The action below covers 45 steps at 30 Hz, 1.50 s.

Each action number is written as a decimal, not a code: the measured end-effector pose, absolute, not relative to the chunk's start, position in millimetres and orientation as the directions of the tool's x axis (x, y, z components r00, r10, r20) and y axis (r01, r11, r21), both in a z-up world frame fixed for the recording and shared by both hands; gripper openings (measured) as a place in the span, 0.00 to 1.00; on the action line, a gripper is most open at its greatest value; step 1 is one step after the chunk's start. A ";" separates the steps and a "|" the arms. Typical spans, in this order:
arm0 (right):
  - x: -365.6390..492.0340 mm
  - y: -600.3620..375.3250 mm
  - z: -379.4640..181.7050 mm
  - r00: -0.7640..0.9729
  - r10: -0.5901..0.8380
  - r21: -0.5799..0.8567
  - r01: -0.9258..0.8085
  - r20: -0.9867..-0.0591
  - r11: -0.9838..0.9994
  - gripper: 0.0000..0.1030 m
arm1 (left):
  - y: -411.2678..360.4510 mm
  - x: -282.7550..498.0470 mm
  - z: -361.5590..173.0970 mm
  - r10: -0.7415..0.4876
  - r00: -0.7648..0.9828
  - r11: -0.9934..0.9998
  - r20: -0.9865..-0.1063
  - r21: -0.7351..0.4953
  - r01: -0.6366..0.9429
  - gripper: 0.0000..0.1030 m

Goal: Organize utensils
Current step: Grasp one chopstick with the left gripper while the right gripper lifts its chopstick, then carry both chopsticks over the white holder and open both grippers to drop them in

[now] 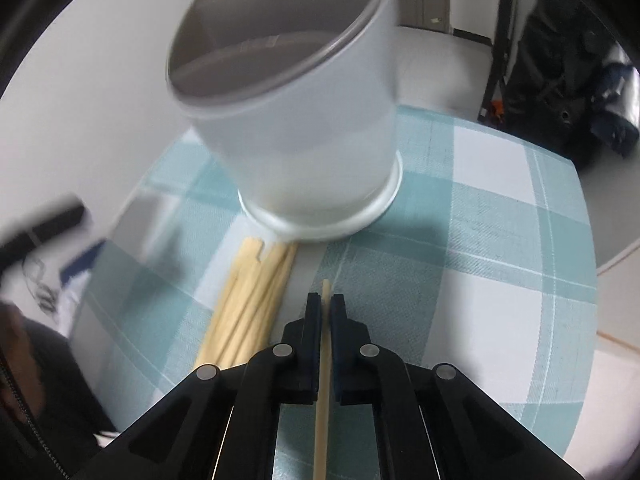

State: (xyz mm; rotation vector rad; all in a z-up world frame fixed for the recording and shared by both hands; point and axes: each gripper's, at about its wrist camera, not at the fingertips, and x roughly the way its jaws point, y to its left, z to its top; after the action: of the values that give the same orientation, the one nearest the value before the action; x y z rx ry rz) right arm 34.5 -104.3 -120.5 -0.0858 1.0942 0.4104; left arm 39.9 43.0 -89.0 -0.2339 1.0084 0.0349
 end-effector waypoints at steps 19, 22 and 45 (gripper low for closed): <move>31.1 -201.3 -55.9 0.582 0.472 0.460 -0.181 -0.662 0.869 0.03 | 5.2 44.5 -126.5 0.011 0.356 0.999 -0.934 -0.002 -0.038 0.99; 32.2 -211.7 -55.9 0.598 0.462 0.464 -0.164 -0.655 0.870 0.03 | 0.5 48.2 -131.1 0.033 0.345 0.999 -0.938 0.017 -0.050 0.99; 24.0 -223.5 -40.1 0.652 0.473 0.451 -0.218 -0.593 0.866 0.03 | -5.0 75.4 -119.6 -0.056 0.432 0.989 -0.900 -0.109 -0.099 0.03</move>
State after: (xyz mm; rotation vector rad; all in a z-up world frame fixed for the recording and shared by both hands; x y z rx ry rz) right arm 24.0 -223.5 -40.1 0.3579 0.7675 0.4014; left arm 75.4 -5.0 -119.6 -0.1534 1.1254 0.0272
